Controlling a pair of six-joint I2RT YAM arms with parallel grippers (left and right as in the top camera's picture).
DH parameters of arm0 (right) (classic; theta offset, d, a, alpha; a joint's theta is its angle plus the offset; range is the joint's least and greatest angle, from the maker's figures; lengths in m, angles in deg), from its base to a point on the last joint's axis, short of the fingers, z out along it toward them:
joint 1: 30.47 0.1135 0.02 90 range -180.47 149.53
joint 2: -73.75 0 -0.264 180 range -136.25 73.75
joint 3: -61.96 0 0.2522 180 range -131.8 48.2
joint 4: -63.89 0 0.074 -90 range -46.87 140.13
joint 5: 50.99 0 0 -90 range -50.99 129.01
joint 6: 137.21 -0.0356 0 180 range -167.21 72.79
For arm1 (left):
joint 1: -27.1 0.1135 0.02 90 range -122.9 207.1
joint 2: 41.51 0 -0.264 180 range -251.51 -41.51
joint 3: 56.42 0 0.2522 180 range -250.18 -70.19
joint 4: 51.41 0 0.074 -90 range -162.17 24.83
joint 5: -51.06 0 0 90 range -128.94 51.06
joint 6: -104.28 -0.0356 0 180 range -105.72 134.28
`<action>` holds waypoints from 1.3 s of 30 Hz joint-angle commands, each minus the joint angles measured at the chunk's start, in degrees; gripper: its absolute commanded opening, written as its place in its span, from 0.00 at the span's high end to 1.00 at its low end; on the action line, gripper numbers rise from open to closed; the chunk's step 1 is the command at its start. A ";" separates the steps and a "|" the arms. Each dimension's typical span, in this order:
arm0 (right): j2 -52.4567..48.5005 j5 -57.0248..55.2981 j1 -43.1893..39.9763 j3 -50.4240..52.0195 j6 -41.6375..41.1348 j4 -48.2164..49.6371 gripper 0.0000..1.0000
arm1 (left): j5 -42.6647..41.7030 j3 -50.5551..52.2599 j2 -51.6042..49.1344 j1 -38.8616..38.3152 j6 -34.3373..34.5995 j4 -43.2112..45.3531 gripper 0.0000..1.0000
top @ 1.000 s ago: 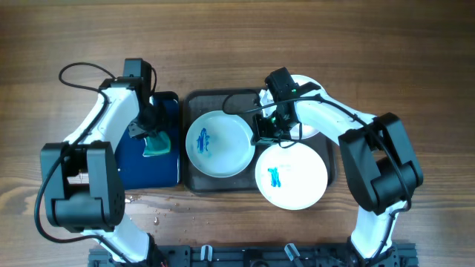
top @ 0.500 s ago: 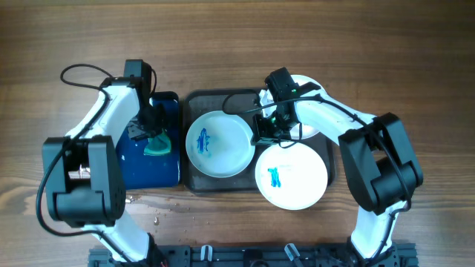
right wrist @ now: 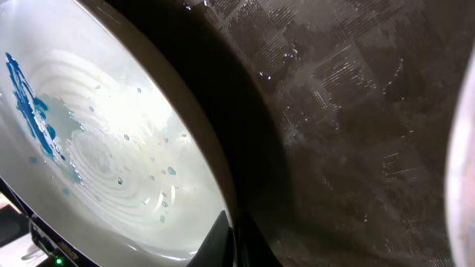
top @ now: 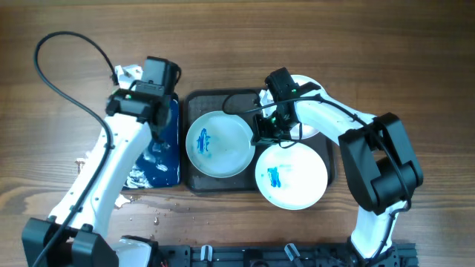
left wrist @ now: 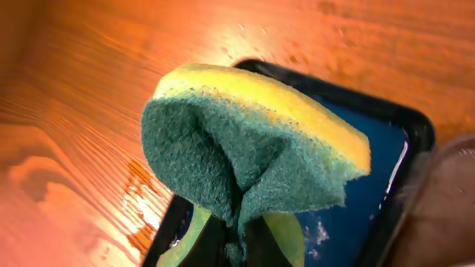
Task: Clean dirty plates on tray and stack at the side
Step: 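Lift the sponge with the left gripper and carry it onto the plate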
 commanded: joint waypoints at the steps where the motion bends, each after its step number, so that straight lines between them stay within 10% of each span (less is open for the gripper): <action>1: -0.96 0.50 0.13 -0.33 1.03 -0.13 0.96 | 10.08 -0.31 0.52 -1.73 4.24 0.31 0.96; 14: -0.96 0.50 0.13 -0.33 1.03 -0.13 0.95 | 11.08 -0.31 0.52 -2.01 4.74 0.46 0.96; 26: -0.02 -0.35 0.15 -0.35 7.10 5.35 0.96 | -45.16 -0.31 -2.64 6.95 -0.87 1.68 0.96; 39: 4.55 -16.35 2.93 -1.31 2.97 1.95 0.96 | -50.86 -0.31 -4.00 3.72 -1.29 2.47 0.96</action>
